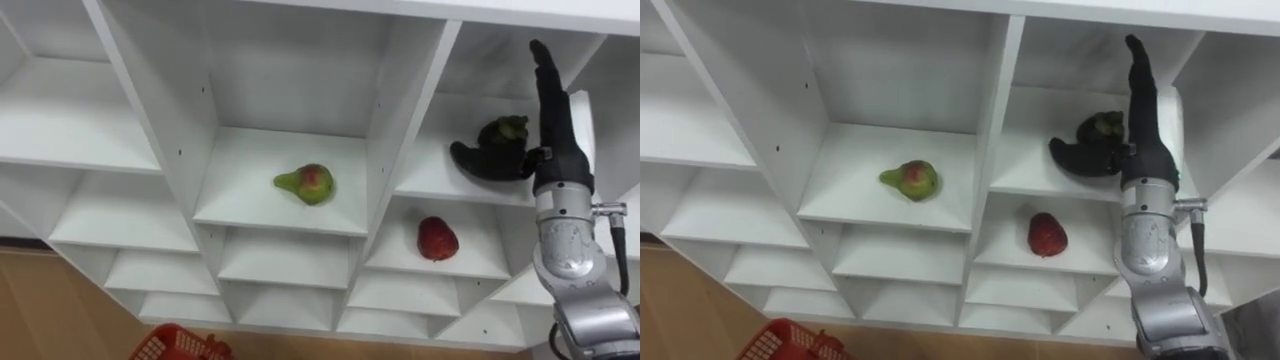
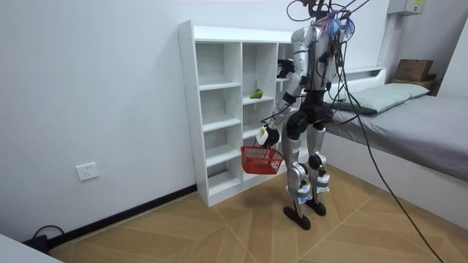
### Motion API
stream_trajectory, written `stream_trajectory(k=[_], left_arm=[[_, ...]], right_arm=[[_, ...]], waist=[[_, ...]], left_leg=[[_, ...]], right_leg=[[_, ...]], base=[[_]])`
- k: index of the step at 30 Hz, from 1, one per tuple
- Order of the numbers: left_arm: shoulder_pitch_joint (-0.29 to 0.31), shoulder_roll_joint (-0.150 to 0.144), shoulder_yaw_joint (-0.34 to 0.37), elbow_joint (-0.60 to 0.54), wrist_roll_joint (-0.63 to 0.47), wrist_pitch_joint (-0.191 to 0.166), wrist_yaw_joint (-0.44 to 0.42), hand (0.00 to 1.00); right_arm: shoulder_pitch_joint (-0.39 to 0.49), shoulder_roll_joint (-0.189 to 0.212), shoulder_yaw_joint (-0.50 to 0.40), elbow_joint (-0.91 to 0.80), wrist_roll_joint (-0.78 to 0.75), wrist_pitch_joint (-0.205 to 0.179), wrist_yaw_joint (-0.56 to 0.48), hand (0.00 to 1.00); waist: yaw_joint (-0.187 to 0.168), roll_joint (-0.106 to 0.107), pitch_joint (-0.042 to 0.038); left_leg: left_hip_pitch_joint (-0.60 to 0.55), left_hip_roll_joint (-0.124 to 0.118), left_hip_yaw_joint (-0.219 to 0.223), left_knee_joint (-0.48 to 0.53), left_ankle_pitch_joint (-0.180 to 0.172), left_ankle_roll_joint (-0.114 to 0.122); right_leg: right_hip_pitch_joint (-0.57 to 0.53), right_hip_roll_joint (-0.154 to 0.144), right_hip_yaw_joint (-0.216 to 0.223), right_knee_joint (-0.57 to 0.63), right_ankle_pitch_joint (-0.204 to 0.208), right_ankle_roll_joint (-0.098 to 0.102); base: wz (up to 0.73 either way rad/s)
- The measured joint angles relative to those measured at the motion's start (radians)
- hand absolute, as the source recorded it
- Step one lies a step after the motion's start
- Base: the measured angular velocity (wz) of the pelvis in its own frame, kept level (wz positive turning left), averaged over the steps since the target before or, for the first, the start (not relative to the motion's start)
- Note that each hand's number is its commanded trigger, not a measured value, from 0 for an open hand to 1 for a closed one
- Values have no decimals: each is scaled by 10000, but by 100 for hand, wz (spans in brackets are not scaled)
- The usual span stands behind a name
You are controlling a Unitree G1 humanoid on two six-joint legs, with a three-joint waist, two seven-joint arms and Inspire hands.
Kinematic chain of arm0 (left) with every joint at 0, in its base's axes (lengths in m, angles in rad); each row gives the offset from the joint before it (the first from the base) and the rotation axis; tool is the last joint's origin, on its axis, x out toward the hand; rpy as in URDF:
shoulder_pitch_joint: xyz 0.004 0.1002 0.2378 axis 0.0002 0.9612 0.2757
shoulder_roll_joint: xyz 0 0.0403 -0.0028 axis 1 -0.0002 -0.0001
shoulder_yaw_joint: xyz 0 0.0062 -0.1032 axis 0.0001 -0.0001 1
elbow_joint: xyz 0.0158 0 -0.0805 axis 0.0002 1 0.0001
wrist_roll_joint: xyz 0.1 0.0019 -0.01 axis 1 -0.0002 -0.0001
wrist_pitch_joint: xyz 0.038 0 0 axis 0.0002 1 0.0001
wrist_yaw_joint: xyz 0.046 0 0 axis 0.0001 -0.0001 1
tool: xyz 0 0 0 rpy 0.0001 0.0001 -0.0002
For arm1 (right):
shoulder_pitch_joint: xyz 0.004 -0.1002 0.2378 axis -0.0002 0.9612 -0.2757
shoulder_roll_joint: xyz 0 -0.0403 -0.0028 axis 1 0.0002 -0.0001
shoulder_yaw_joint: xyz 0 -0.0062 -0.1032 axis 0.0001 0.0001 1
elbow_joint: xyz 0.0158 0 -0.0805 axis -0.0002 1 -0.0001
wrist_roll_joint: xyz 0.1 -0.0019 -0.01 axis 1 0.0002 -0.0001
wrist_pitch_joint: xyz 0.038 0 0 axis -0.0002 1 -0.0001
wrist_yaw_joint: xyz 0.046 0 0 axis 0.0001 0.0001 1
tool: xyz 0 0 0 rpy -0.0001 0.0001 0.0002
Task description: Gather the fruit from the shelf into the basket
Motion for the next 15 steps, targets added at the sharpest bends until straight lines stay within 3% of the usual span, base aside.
stream_trajectory(k=[4,15], left_arm=[[36,10,101,-30,-51,163,-89,100],[30,1,93,-146,-72,195,-90,100]], right_arm=[[-31,-3,-13,32,52,194,282,0],[-231,-6,-8,1103,382,387,1231,0]], waist=[[8,-3,0],[-22,-94,-15]], left_leg=[[-4,-17,-10,3,3,4],[-58,-113,-36,127,40,60]], right_leg=[[46,-20,-8,-1,-2,3],[94,-96,-6,4,-10,16]], base=[[1],[0]])
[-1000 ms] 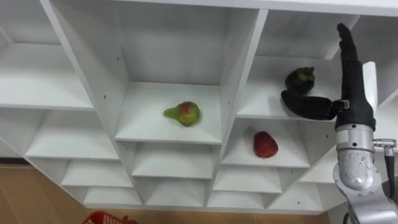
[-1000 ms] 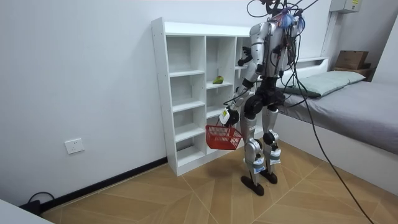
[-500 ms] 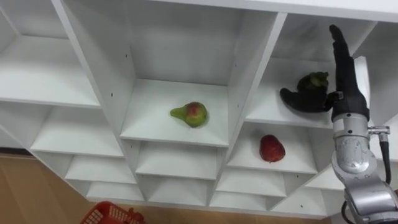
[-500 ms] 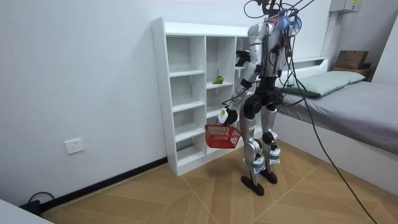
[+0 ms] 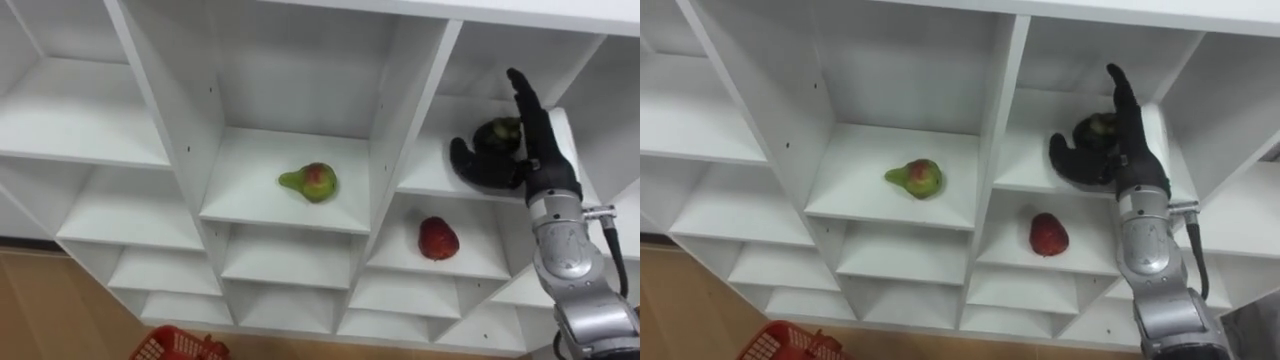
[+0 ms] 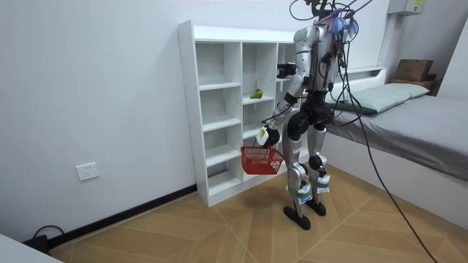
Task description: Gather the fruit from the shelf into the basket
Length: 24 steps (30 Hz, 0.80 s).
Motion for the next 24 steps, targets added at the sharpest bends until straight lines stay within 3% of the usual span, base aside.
stream_trajectory(k=[16,17,18,20,24], left_arm=[[72,-55,59,1,8,75,69,100],[73,-55,59,1,8,75,70,100],[72,-54,58,0,10,75,70,100],[75,-54,58,-3,13,75,77,100],[88,-53,58,-3,11,75,88,100]], right_arm=[[-10,8,-1,314,353,16,120,0],[14,8,-1,318,355,12,107,27],[38,8,0,317,357,7,96,44],[135,8,23,314,372,-15,56,100],[144,7,-5,314,322,-17,-68,100]], waist=[[25,80,-7],[20,82,-11],[12,82,-11],[26,81,-21],[37,78,-27]], left_leg=[[117,-16,-218,85,7,-14],[131,-13,-219,87,7,-14],[142,-12,-223,88,7,-14],[201,-9,-241,58,6,-14],[203,-11,-241,61,6,-14]], right_leg=[[192,25,36,-2,1,-1],[209,15,35,-2,1,-1],[224,15,30,-2,1,-1],[277,22,37,-2,0,-1],[286,27,35,-2,1,-1]], base=[[3],[0],[0],[0],[0]])
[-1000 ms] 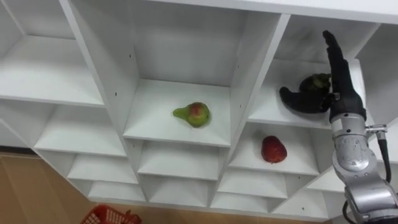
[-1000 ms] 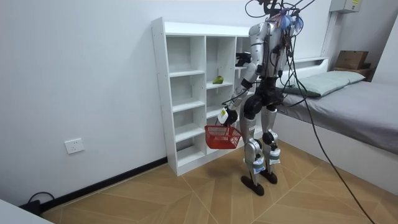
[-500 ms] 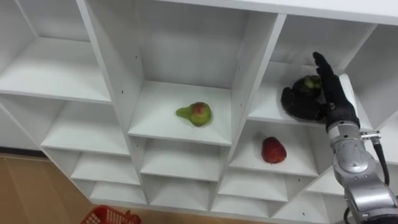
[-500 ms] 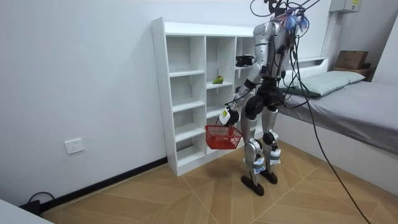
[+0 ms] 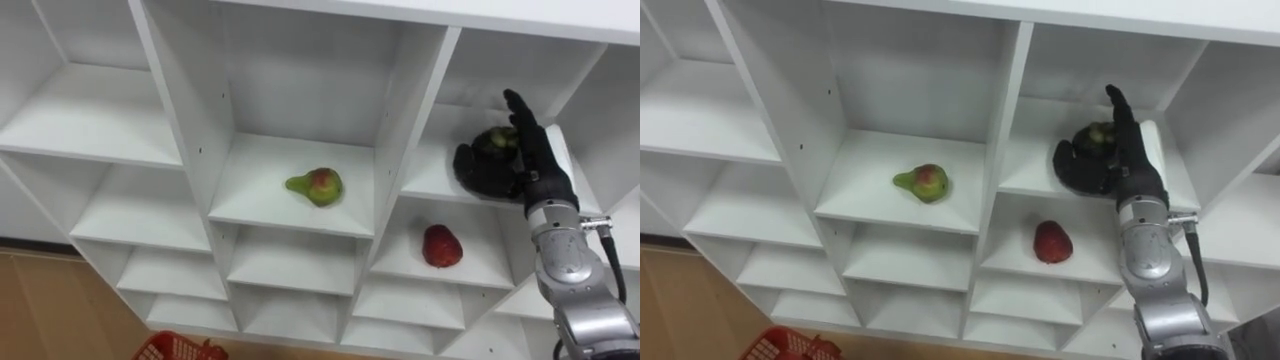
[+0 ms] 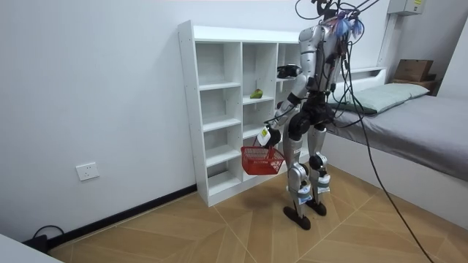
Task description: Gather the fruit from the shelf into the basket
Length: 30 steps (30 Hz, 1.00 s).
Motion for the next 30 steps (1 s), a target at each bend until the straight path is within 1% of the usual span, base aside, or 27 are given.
stream_trajectory(k=[2,5,13,18,20,26,30], left_arm=[[19,0,-1,1,-9,0,13,100],[14,-10,-6,3,-25,-3,224,100],[47,-73,-8,33,-60,-3,405,100],[45,-92,-8,364,-175,2,430,100],[66,-100,-7,388,-176,53,430,100],[22,-181,1,387,-177,60,430,100],[-10,-289,10,386,-198,59,430,100]], right_arm=[[0,-3,-53,70,-29,-71,-157,100],[0,-12,-95,332,-77,-234,-341,100],[18,-8,-220,493,-65,-403,-556,100],[-13,22,-238,535,-78,-439,-552,100],[-9,22,-241,535,-66,-439,-540,100],[-3,62,-303,574,-5,-416,-449,100],[46,197,-349,324,745,-398,-270,100]], waist=[[-1,9,5],[-9,-58,-44],[10,-59,-41],[21,-42,-30],[20,-48,-25],[37,-54,-25],[30,-17,-10]], left_leg=[[36,2,-1,-1,0,0],[68,13,-12,5,-2,-3],[92,2,-14,-21,-4,-3],[65,9,-35,-6,-9,-13],[65,9,-15,-7,-11,-14],[71,8,30,-28,-10,-13],[65,20,93,-33,-10,-12]], right_leg=[[37,7,-9,0,0,0],[86,8,-26,-1,0,0],[130,10,-17,-1,0,0],[129,7,-20,-1,0,0],[126,4,-17,-1,0,1],[112,5,-8,-2,0,1],[87,8,29,-6,0,0]], base=[[0],[2],[0],[2],[0],[0],[-4]])
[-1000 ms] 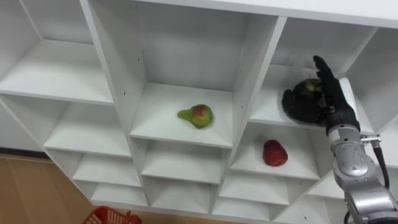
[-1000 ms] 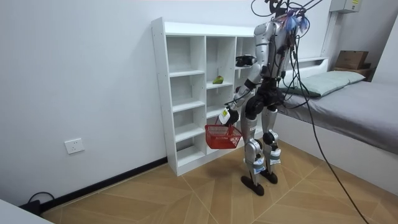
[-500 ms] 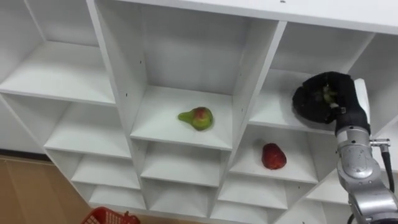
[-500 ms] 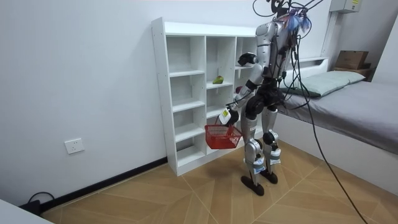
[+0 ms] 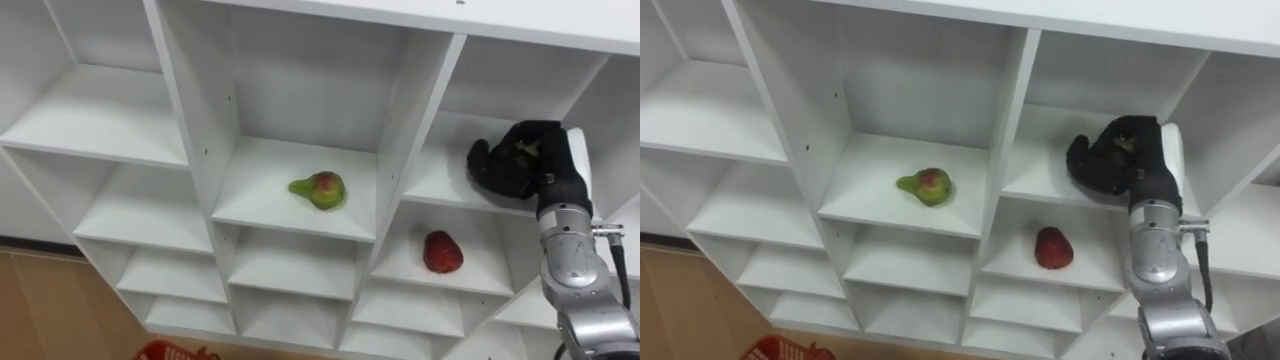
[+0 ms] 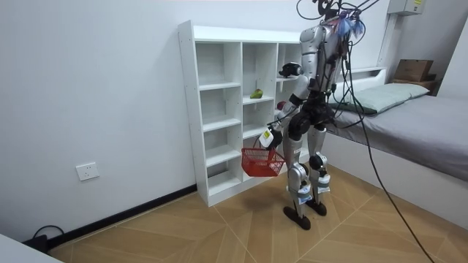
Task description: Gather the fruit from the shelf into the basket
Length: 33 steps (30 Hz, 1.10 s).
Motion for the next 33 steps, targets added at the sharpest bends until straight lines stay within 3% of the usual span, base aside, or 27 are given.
stream_trajectory(k=[3,8,16,25,33], left_arm=[[-14,-73,3,-9,9,0,0,100],[-84,-97,-34,-203,-22,-8,7,100],[-230,-114,-346,-204,-1064,-146,237,100],[-468,-261,-692,-759,-1183,-146,247,100],[-823,-561,-1227,-831,-2090,-196,193,100]], right_arm=[[190,125,-40,-376,1064,-3,169,100],[581,366,33,-913,2496,-248,667,100],[1252,720,197,-1881,2870,-310,1113,100],[1764,1203,441,-2760,4106,-352,2063,100],[1929,1548,2163,-3074,4717,-371,3826,100]], waist=[[-6,89,12],[-51,255,-39],[-211,299,-70],[-340,490,-91],[-303,588,-74]], left_leg=[[-14,9,51,-31,-1,0],[-22,30,213,-121,2,0],[-15,32,311,-147,2,3],[-27,59,520,-145,0,5],[-32,74,635,-166,0,7]], right_leg=[[-42,-2,42,2,0,0],[-165,20,269,4,0,-1],[-204,21,258,5,0,0],[-337,25,384,41,3,-4],[-395,16,426,122,12,-17]], base=[[-7],[-12],[-3],[-8],[-5]])
